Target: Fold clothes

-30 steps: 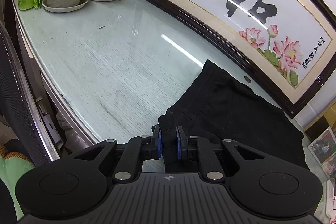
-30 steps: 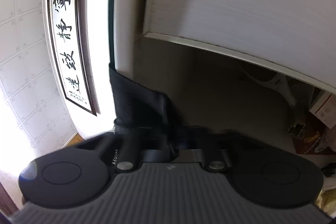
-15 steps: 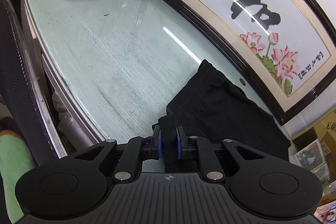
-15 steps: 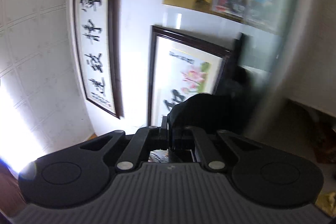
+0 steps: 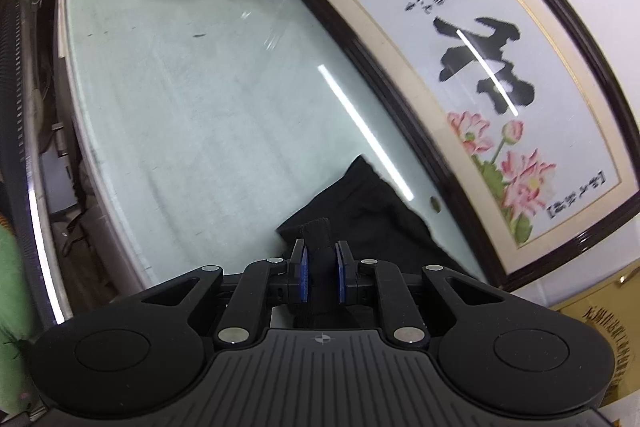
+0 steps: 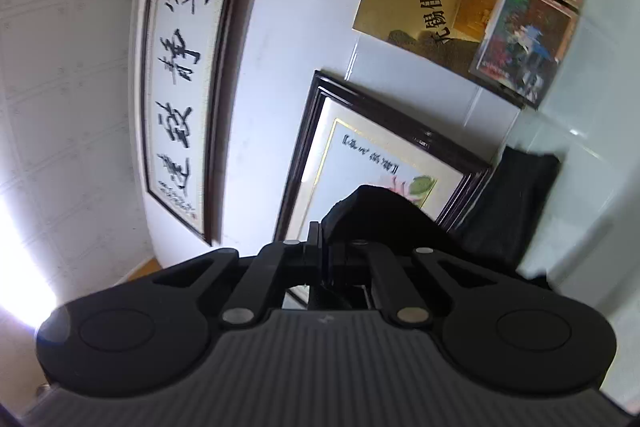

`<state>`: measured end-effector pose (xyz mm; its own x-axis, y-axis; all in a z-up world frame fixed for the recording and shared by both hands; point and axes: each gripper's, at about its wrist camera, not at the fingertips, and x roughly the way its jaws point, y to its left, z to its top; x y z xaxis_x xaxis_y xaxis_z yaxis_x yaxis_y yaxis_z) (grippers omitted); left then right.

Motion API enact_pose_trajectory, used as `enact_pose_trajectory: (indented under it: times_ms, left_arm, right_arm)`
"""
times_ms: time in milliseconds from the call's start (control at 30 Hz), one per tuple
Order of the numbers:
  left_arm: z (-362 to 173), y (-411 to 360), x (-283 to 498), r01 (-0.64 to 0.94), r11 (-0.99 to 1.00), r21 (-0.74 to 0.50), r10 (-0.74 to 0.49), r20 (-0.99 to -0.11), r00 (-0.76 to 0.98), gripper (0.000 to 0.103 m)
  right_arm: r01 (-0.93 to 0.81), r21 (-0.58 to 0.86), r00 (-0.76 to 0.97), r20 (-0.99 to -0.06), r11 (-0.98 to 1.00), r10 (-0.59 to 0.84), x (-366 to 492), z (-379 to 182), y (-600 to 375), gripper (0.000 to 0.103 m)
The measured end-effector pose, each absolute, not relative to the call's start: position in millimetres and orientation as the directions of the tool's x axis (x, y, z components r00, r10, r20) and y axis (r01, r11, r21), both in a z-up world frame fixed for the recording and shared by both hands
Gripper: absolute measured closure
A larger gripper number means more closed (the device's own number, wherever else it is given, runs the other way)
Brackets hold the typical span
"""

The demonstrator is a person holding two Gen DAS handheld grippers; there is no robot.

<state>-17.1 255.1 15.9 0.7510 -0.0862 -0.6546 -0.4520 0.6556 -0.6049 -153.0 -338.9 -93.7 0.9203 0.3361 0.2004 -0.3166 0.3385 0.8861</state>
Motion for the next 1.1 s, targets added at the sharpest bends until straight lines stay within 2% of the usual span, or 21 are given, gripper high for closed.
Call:
enact_pose_trajectory:
  times_ms: [333, 567, 833, 1000, 1100]
  left_arm:
    - [46, 242, 44, -0.476, 0.605, -0.638, -0.053, -0.629, 0.776, 0.090]
    - [49, 236, 85, -0.533, 0.568, -0.628, -0.014, -0.654, 0.756, 0.090]
    - [41, 227, 133, -0.610, 0.520, -0.598, 0.064, -0.685, 0.726, 0.090]
    - [27, 229, 177, -0.644, 0.523, -0.559, 0.086, -0.717, 0.692, 0.087]
    - [21, 229, 196, -0.629, 0.526, -0.572, 0.071, -0.707, 0.703, 0.076]
  right_arm:
    - [-0.255, 0.877, 0.945, 0.137, 0.407, 0.296, -64, -53, -351, 0.100]
    - [-0.127, 0.920, 0.968, 0.034, 0.370, 0.248, -11, -58, -363, 0.100]
    - [-0.069, 0.936, 0.958, -0.034, 0.345, 0.284, 71, -63, -376, 0.100]
    - [0.016, 0.930, 0.940, -0.139, 0.367, 0.311, 136, -85, -378, 0.100]
    - [0.132, 0.897, 0.922, -0.268, 0.423, 0.279, 172, -109, -381, 0.098]
